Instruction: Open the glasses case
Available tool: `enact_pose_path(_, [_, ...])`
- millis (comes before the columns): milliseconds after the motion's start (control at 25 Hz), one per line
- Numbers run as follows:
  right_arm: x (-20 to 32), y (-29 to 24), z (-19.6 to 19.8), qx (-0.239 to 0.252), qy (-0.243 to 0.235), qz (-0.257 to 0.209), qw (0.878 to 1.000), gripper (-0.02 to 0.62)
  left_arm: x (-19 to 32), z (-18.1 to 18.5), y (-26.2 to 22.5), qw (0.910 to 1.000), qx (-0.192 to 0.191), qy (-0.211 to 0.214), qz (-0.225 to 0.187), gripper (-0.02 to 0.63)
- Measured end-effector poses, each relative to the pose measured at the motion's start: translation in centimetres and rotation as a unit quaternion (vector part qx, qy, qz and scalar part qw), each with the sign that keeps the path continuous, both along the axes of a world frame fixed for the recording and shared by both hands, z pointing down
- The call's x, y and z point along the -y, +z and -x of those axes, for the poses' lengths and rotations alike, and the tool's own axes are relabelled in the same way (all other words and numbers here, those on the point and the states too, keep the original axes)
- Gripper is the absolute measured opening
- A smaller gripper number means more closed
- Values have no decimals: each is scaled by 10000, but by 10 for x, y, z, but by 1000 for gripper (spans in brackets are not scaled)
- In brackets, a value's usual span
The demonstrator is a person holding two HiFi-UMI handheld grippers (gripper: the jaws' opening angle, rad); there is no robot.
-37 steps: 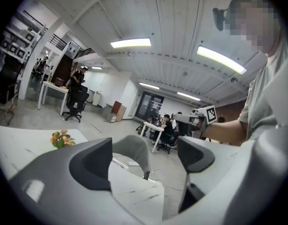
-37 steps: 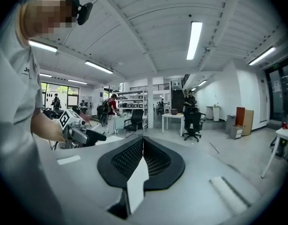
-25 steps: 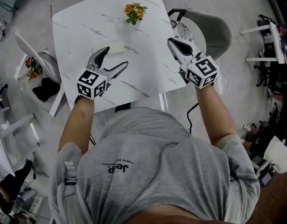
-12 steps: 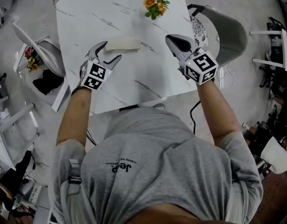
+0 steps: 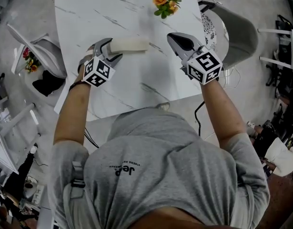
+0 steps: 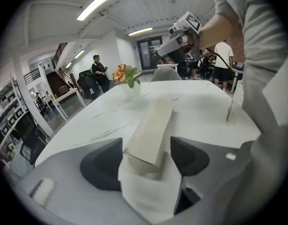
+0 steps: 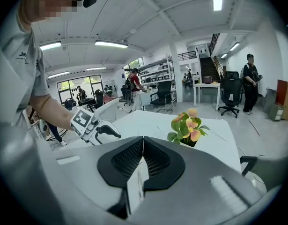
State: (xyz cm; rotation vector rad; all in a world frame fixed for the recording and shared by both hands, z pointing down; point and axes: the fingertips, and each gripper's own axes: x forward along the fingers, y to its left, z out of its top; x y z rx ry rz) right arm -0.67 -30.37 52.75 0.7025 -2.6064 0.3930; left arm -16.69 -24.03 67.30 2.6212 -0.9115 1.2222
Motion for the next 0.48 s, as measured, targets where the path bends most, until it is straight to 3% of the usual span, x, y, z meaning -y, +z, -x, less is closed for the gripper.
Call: enact_pose_path(480, [5, 10, 6, -57, 57, 99, 9999, 3, 6, 2, 1, 9986, -73, 455, 241, 301])
